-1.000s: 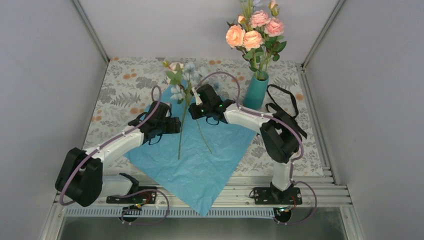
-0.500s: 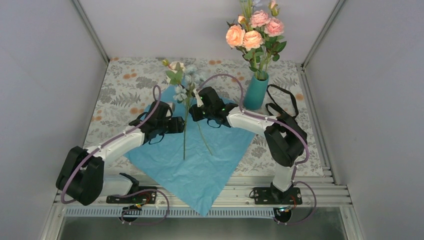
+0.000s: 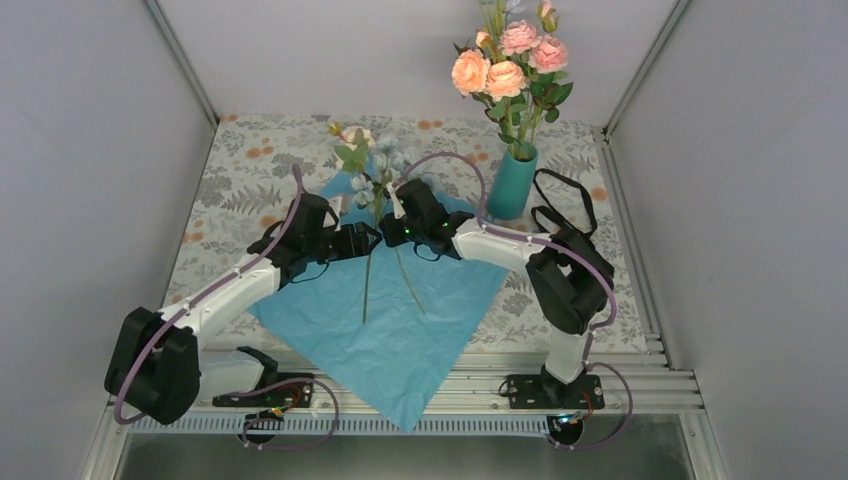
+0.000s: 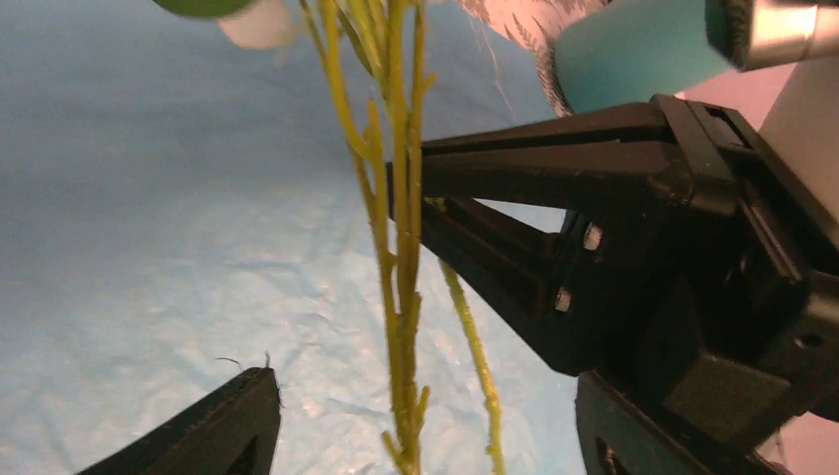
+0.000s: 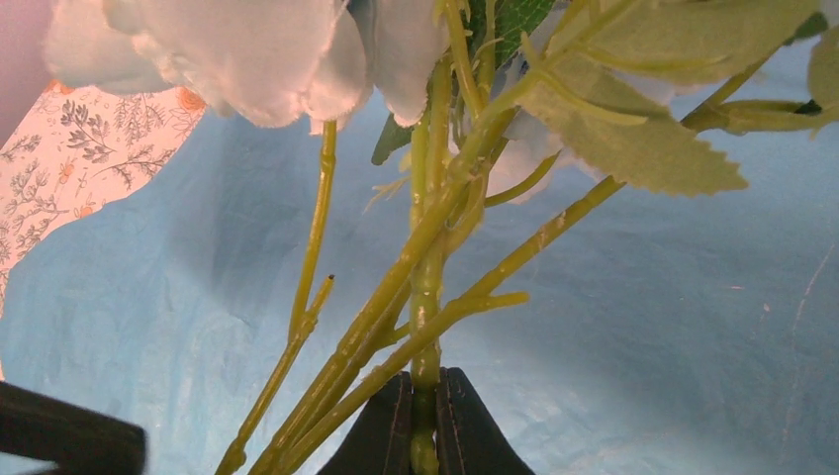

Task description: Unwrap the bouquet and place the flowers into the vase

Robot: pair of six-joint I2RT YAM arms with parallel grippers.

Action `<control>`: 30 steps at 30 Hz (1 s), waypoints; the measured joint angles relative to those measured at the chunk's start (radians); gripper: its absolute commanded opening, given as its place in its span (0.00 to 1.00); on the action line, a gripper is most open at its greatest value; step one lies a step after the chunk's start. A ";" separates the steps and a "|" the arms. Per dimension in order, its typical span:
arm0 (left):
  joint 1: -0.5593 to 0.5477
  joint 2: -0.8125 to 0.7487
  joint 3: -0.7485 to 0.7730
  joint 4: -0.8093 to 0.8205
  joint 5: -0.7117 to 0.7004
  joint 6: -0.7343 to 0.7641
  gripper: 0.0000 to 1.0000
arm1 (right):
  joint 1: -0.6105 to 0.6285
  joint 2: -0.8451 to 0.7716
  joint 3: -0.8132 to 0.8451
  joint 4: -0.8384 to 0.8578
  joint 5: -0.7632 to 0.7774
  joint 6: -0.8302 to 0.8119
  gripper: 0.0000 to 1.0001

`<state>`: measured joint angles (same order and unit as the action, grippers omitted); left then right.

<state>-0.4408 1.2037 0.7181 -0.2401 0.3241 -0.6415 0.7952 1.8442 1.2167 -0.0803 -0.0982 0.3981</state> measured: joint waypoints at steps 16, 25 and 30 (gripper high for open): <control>-0.005 0.090 -0.029 0.066 0.092 0.031 0.02 | 0.013 -0.067 -0.014 0.003 0.075 0.002 0.04; -0.004 -0.014 -0.032 -0.039 0.040 0.029 0.02 | -0.038 -0.135 -0.094 0.002 0.171 0.025 0.04; 0.011 -0.057 -0.071 -0.068 0.003 0.021 0.02 | -0.068 -0.226 -0.118 0.002 0.231 0.027 0.04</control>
<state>-0.4301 1.1465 0.6472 -0.3080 0.3267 -0.6205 0.7269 1.6184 1.0988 -0.0788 0.1326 0.4255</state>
